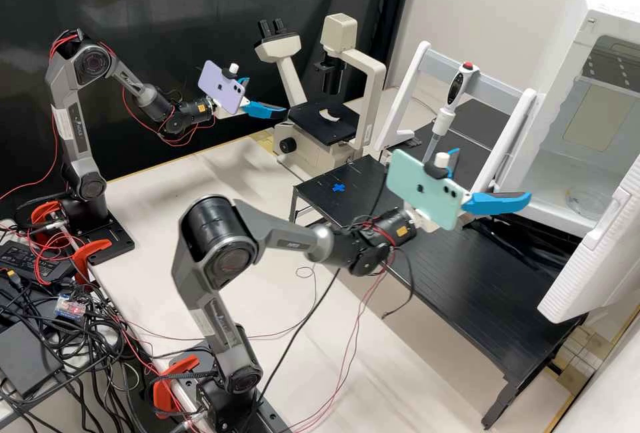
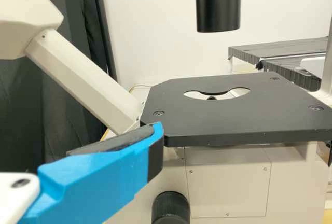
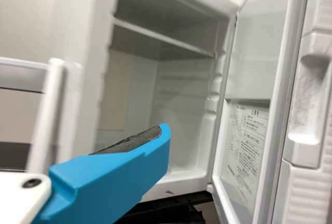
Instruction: Move the petri dish to the incubator
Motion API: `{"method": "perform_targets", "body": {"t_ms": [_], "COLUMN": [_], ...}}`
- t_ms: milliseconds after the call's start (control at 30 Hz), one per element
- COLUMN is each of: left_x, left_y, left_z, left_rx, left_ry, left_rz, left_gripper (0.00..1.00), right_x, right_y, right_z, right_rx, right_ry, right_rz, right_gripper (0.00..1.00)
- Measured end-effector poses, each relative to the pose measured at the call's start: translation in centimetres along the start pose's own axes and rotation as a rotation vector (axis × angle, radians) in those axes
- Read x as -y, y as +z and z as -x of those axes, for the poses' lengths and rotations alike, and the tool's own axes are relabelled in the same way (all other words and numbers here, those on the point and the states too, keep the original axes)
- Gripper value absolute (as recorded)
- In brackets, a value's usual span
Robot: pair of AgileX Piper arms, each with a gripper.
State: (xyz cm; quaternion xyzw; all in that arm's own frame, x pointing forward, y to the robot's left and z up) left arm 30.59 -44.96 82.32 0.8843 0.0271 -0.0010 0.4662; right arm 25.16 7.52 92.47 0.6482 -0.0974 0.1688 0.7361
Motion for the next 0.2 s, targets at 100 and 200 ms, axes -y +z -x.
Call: {"method": "perform_targets", "body": {"t_ms": [100, 200], "left_x": [0.0, 0.0], "left_y": [0.0, 0.0], "left_z": [0.0, 0.0], "left_rx": [0.0, 0.0], "left_ry": [0.0, 0.0], "left_rz": [0.0, 0.0], "left_gripper": [1.0, 1.0], "right_x": [1.2, 2.3], "right_y": [-1.2, -1.8], "right_z": [2.7, 4.3], "right_rx": [-0.062, -0.127], "right_ry": [0.004, -0.004], "right_rz": [-0.038, -0.06], "right_gripper": [1.0, 1.0]}}
